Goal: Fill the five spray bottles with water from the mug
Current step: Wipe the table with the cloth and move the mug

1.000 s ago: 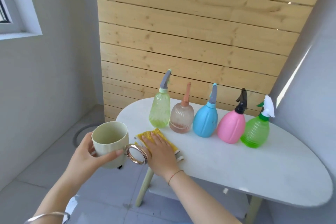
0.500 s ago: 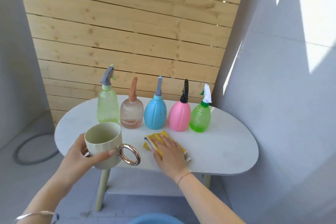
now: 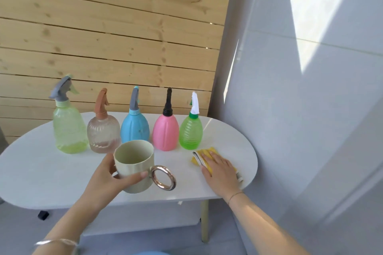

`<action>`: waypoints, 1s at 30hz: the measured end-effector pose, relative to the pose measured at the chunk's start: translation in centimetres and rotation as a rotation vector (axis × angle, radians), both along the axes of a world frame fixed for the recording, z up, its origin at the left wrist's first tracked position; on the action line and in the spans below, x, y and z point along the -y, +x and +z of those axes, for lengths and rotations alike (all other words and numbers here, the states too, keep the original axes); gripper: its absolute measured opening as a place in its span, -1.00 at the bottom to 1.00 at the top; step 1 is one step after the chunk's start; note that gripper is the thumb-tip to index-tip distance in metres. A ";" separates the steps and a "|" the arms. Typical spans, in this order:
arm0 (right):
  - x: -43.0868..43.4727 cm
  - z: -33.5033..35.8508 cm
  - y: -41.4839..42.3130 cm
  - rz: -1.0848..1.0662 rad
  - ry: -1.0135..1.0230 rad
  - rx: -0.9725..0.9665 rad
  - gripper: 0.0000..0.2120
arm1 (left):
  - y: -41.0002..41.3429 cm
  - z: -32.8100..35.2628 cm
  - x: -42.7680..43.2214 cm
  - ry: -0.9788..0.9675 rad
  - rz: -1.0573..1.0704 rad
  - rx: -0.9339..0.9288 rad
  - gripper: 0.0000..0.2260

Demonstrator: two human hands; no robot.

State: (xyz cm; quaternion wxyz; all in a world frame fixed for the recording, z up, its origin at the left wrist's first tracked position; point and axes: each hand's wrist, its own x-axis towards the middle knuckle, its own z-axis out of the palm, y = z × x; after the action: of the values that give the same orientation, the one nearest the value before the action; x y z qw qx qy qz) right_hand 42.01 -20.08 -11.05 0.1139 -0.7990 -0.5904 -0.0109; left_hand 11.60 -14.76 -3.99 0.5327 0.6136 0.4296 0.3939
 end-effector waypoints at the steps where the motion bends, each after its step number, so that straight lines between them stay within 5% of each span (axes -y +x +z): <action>1: 0.1 0.1 0.8 -0.017 -0.006 0.003 -0.23 | 1.4 -0.1 0.0 0.001 -0.016 0.005 -0.32; 5: 0.8 0.2 5.1 -0.120 -0.036 -0.024 -0.27 | 7.4 -0.8 -0.2 0.031 -0.060 -0.012 -0.35; 9: 1.3 -0.1 8.9 -0.238 -0.057 0.008 -0.52 | 13.5 -1.6 0.4 0.085 -0.046 0.009 -0.38; 13: 1.7 -0.1 10.7 -0.274 -0.041 0.007 -0.51 | 18.6 -3.2 0.9 0.081 0.014 0.065 -0.31; 16: 1.6 -0.3 10.9 -0.268 -0.016 -0.029 -0.30 | 21.0 -4.6 1.2 0.082 0.081 0.090 -0.31; 20: 1.5 -0.6 11.3 -0.265 -0.023 -0.026 -0.52 | 22.3 -5.9 1.5 0.083 0.131 0.059 -0.24; 30: 1.6 -0.6 11.2 -0.262 0.028 -0.116 -0.54 | 22.9 -6.0 2.3 0.158 0.298 -0.134 -0.13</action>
State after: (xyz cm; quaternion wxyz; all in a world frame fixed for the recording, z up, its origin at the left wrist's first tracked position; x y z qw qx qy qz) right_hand 53.17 -21.72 -11.68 0.1567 -0.8668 -0.4732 0.0124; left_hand 34.49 -17.08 -10.04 0.3886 0.6079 0.5180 0.4595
